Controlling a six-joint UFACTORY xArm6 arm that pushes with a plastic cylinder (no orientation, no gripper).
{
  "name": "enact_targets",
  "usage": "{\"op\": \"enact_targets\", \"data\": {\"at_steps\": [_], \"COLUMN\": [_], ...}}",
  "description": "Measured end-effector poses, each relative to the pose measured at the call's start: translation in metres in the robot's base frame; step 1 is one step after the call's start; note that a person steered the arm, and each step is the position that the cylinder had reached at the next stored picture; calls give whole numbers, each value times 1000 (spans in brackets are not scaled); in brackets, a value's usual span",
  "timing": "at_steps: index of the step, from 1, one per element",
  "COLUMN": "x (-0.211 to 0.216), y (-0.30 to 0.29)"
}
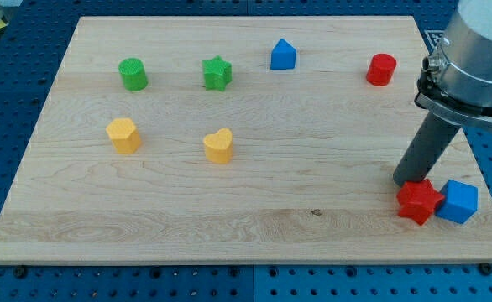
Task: Slide the heart into the left side of the red star
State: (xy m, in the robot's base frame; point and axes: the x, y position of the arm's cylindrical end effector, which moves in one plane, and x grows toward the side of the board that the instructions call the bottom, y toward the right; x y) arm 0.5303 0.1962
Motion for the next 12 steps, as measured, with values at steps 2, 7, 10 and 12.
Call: {"op": "enact_targets", "data": {"at_steps": [2, 7, 10, 12], "x": [-61, -49, -66, -18], "y": [-106, -207, -211, -272]}}
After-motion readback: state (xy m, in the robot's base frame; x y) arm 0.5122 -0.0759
